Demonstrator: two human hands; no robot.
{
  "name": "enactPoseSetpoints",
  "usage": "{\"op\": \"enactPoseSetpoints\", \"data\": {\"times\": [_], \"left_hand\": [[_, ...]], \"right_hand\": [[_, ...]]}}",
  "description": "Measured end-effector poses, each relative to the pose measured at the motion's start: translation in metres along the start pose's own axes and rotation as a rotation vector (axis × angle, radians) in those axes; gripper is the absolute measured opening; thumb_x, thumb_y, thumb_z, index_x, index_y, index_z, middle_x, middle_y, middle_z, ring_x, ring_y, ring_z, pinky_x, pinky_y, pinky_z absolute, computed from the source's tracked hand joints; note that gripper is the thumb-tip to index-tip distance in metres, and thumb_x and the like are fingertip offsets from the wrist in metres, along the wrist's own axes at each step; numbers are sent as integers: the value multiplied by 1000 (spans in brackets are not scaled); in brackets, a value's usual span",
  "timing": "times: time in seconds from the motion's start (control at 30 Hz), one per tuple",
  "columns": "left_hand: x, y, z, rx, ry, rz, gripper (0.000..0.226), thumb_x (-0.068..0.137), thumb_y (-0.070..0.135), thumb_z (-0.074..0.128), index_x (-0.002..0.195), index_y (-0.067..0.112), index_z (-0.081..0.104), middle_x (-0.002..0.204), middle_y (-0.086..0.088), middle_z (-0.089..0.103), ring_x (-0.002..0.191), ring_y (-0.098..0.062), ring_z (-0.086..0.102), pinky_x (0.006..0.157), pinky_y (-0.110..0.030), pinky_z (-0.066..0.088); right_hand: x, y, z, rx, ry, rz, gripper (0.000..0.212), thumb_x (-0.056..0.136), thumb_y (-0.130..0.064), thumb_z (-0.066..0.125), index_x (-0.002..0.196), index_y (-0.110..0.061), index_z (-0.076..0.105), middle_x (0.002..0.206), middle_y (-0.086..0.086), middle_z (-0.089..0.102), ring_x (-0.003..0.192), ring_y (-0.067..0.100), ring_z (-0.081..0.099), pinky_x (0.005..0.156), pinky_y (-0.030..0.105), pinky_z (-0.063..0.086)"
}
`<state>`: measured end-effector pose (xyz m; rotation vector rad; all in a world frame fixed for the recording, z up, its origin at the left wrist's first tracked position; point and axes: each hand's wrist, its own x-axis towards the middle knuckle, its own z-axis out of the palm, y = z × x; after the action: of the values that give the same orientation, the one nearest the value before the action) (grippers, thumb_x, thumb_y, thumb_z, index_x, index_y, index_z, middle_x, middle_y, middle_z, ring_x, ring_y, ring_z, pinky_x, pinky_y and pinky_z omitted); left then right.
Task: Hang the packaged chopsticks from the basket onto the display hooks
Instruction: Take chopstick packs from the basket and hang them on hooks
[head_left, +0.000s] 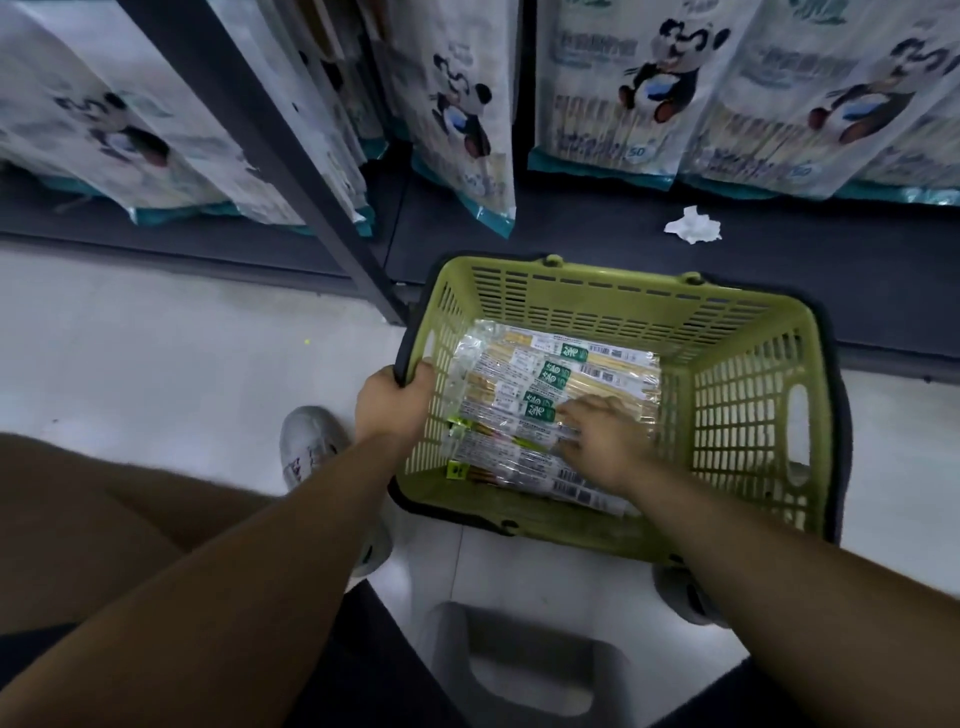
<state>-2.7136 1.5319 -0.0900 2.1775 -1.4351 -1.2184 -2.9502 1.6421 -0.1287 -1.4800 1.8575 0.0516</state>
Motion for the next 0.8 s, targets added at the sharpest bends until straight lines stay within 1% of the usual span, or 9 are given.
{"op": "enactPoseSetpoints", "data": {"times": [0.1, 0.23, 0.3, 0.43, 0.53, 0.63, 0.7, 0.77, 0.8], "left_hand": [[3, -6, 0, -34, -13, 11, 40, 92, 52, 57, 66, 22, 49, 54, 8, 48, 48, -12, 48, 47, -25, 35], [3, -7, -3, -53, -45, 16, 41, 91, 54, 58, 70, 20, 54, 50, 10, 49, 44, -8, 50, 42, -21, 40], [1, -5, -4, -77, -55, 16, 40, 92, 54, 59, 73, 18, 57, 56, 5, 54, 51, -14, 55, 48, -28, 45], [-4, 1, -7, -129, -64, -6, 42, 93, 52, 60, 88, 10, 65, 80, -21, 71, 75, -36, 72, 70, -50, 61], [-7, 3, -8, -107, -59, 2, 35, 93, 49, 61, 91, 15, 64, 90, -19, 73, 84, -36, 73, 75, -51, 61], [-11, 5, -11, 9, -39, 105, 36, 91, 44, 69, 114, 19, 57, 108, -7, 67, 102, -28, 66, 87, -41, 55], [-16, 8, -13, 241, 175, 327, 56, 88, 39, 74, 131, 11, 52, 127, -11, 53, 118, -28, 50, 100, -44, 43], [-24, 21, -14, 269, 328, 524, 46, 89, 38, 70, 125, 11, 60, 127, -13, 50, 121, -28, 45, 103, -43, 38], [-27, 29, -13, 188, 268, 550, 39, 91, 41, 66, 120, 14, 64, 124, -7, 53, 117, -24, 49, 101, -40, 41]], "right_hand": [[20, -4, 19, -101, 16, -2, 80, 89, -54, 67, 154, -22, 34, 153, 5, 39, 139, 28, 33, 110, 42, 33], [35, -7, 30, -154, 109, 9, 69, 89, -48, 70, 147, -20, 43, 138, 5, 49, 128, 27, 43, 104, 41, 38], [37, -6, 29, -158, 118, -13, 56, 93, -41, 67, 143, -20, 50, 135, 6, 54, 126, 26, 47, 103, 39, 40], [33, 1, 19, -62, 164, -23, 41, 98, -32, 63, 136, -20, 58, 126, 5, 61, 118, 26, 54, 92, 34, 45], [28, 0, 8, 31, 170, 0, 37, 98, -29, 65, 133, -18, 61, 120, 6, 64, 100, 22, 59, 74, 27, 43], [23, -8, -8, 232, 215, 39, 37, 97, -28, 68, 131, -15, 63, 110, 3, 65, 80, 15, 57, 57, 21, 38], [16, -19, -23, 469, 275, 46, 31, 95, -27, 71, 123, -13, 68, 96, -5, 65, 74, 10, 58, 54, 14, 38], [7, -36, -42, 738, 249, 23, 16, 93, -26, 74, 108, -19, 71, 82, -8, 71, 70, 12, 66, 56, 12, 45], [4, -47, -51, 853, 187, 6, 11, 92, -25, 75, 102, -22, 72, 80, -4, 75, 73, 14, 71, 61, 20, 53]]}}
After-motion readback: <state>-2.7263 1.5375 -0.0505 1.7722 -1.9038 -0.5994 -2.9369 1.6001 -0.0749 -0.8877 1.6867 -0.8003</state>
